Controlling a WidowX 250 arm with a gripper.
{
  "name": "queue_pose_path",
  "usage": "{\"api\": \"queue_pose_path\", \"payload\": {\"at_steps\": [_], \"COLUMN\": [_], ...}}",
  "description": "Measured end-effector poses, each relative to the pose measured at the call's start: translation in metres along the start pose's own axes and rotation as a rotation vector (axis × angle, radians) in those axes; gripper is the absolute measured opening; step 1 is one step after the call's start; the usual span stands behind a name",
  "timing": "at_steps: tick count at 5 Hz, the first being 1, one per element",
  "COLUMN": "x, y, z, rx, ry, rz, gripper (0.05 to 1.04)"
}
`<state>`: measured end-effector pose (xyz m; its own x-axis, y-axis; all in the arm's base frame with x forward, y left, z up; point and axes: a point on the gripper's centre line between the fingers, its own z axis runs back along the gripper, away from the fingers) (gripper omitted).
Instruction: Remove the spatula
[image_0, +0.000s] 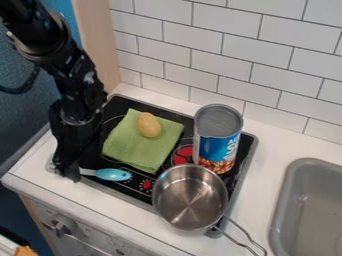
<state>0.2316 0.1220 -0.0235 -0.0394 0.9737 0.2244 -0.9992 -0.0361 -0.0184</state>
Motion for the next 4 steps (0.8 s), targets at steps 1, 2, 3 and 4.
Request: {"api": "queue_pose_path", "payload": {"at_steps": [1, 2, 3, 4], "x": [-0.005, -0.011, -0.029, -0.044], "y": [-0.007, -0.01, -0.01, -0.019], "z": [0.021, 0.043, 0.061, 0.072], "rx": [0.01, -0.026, -0.017, -0.079], "ry": [-0.036, -0.046, -0.056, -0.053], "rz": [-0.109, -0.255, -0.525, -0.762], "gripper": [1.0, 1.0, 1.0, 1.0]}}
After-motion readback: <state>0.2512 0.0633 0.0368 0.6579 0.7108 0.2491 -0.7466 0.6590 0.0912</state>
